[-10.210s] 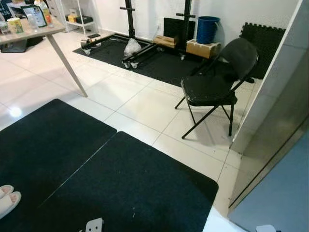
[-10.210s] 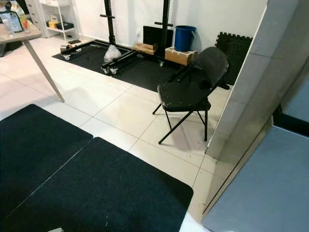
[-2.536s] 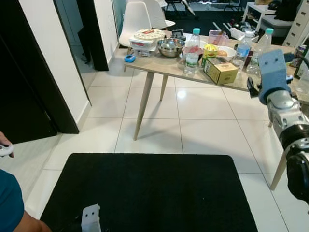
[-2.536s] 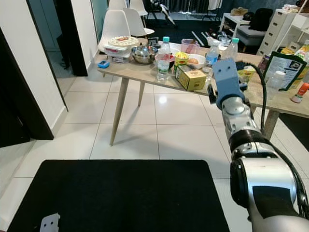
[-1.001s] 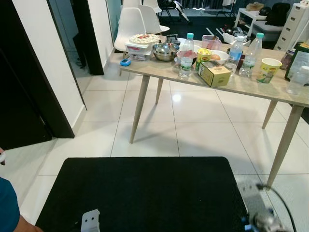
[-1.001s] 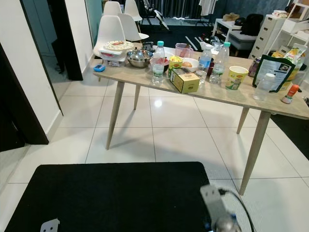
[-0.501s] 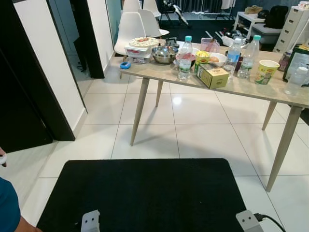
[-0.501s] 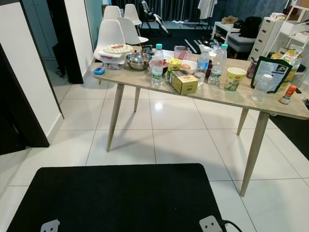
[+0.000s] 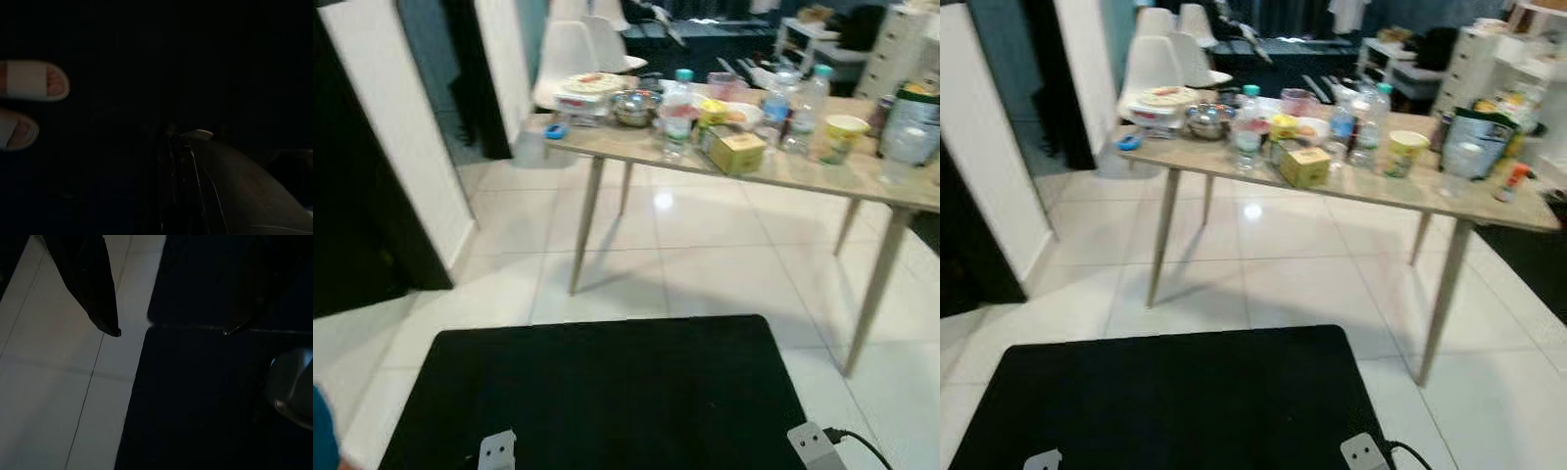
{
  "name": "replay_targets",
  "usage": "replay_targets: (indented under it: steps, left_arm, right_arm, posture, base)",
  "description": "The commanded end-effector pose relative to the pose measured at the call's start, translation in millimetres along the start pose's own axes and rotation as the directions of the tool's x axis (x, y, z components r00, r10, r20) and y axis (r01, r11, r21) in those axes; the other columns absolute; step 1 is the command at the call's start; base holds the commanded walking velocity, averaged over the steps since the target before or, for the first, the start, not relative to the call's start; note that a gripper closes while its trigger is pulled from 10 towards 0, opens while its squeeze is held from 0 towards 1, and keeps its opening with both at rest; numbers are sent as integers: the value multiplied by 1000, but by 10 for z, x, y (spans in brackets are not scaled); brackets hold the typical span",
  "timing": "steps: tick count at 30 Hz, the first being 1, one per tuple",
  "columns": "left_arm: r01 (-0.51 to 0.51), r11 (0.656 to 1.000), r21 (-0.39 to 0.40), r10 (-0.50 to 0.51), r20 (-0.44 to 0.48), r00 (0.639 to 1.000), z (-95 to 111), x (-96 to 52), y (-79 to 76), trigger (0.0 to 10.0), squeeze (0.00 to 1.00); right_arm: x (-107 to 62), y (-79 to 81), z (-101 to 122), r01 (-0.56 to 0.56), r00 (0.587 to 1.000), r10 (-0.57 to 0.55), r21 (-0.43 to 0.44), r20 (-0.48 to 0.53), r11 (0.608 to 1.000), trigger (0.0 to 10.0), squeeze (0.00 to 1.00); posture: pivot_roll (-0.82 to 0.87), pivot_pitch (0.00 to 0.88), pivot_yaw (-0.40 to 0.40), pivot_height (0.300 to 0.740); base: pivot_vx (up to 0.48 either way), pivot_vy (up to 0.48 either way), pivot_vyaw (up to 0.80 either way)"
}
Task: Restocking fridge
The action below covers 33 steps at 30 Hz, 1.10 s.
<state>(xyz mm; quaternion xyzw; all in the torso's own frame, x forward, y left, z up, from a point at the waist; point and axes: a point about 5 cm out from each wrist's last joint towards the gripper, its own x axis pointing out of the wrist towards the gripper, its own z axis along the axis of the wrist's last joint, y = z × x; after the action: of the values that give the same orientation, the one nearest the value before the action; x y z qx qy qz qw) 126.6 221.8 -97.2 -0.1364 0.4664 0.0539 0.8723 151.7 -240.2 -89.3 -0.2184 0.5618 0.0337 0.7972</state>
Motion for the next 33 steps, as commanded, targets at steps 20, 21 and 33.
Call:
replay_targets:
  steps: [20,21,33]
  left_arm:
    - [0,1000,28,0,-3,1000,40,36,-70,10000,0]
    - [-1,1000,28,1,-4,1000,40,36,-71,10000,0]
    - [-13,999,45,14,-12,1000,44,35,-56,10000,0]
  right_arm:
    - [0,23,-12,-15,1000,15,-43,-5,999,10000,0]
    - [0,25,-11,-15,1000,15,-43,-5,999,10000,0]
    - [2,71,10,-26,1000,26,-44,-1,999,10000,0]
  posture:
    - [-26,0,-38,740]
    - [-26,0,-36,740]
    - [-18,0,-25,740]
  base:
    - [0,0,-274]
    - [0,0,0]
    - [0,0,0]
